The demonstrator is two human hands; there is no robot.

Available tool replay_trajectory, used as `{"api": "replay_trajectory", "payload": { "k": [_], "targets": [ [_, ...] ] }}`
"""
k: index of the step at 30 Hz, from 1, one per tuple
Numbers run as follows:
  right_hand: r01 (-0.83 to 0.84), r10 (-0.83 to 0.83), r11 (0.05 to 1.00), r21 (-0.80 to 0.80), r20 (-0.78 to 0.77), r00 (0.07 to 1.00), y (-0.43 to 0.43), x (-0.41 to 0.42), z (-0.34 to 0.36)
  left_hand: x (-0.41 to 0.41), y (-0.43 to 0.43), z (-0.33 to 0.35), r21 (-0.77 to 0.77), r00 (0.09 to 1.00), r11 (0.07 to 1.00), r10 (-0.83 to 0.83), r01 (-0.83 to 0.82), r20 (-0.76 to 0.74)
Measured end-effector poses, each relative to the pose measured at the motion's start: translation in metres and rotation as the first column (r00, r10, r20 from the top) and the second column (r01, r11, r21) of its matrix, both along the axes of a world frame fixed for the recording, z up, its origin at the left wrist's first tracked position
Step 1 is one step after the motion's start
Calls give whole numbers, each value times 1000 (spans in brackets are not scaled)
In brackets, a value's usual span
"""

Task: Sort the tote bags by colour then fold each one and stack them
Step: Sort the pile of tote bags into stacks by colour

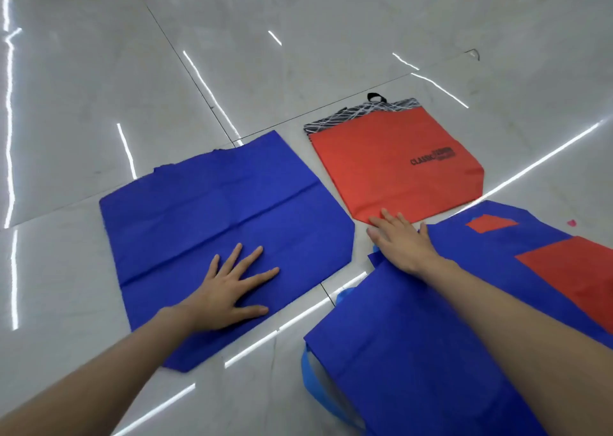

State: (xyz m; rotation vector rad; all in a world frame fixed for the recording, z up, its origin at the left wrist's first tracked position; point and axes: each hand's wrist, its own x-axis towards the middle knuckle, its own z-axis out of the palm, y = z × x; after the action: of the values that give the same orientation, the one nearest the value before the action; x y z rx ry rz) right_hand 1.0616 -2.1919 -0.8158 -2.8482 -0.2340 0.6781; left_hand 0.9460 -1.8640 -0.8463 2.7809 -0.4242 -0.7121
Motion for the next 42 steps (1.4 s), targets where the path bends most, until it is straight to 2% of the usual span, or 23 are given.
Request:
{"api": "replay_trajectory", "payload": {
  "k": [2,3,5,6,8,10,11,13,16,18,21,24,27,31,34,37,38,40,42],
  "targets": [
    [-2,3,1000,-9,120,993,2,-1,6,4,-9,8,-10,1000,1000,2,-2,2],
    [34,-34,999,6,214,976,5,-10,11,2,-19,12,-4,998,1000,20,-20,55],
    [141,-169,985,105,357,919,12,-45,18,-10,-49,18,-62,974,993,112,-102,196],
    [175,-224,972,157,383,896,14,-68,20,-17,-66,22,-127,961,981,175,-150,216],
    [194,-254,963,188,383,888,8,-118,19,-30,-101,28,-290,940,922,308,-258,144],
    [204,-233,972,114,387,892,-8,-158,15,-36,-131,33,-381,912,838,410,-390,-32],
    [230,-239,971,70,371,897,-18,-172,14,-38,-143,35,-390,897,811,428,-436,-111],
    [289,-284,957,20,256,924,-35,-189,17,-39,-162,40,-359,894,819,423,-448,-151],
    [228,-232,971,68,48,972,-54,-200,23,-41,-176,44,-276,909,870,416,-409,-36],
    [193,-194,966,169,-15,981,-60,-202,30,-43,-178,47,-256,896,870,443,-421,34],
    [159,-185,958,239,89,979,-69,-206,40,-49,-170,54,-273,868,845,493,-461,57],
    [239,-280,949,206,195,940,-92,-195,42,-52,-149,58,-290,842,835,521,-468,141],
    [387,-420,905,176,222,880,-124,-165,45,-57,-122,63,-411,811,750,584,-518,44],
    [526,-530,845,99,15,848,-152,-122,46,-67,-114,67,-407,851,753,502,-518,-154],
    [585,-584,807,80,-36,811,-159,-107,44,-70,-124,68,-355,778,693,541,-628,-320],
    [523,-523,852,-10,-13,852,-153,-101,45,-69,-129,70,-308,690,627,566,-715,-450],
    [478,-477,877,51,-37,878,-148,-101,45,-69,-128,71,-301,676,617,568,-727,-469],
    [386,-376,879,280,-91,922,-133,-106,49,-68,-120,72,-310,674,607,578,-732,-460],
    [282,-300,851,443,-32,954,-110,-110,59,-68,-105,73,-350,685,590,595,-728,-421]
  ]
}}
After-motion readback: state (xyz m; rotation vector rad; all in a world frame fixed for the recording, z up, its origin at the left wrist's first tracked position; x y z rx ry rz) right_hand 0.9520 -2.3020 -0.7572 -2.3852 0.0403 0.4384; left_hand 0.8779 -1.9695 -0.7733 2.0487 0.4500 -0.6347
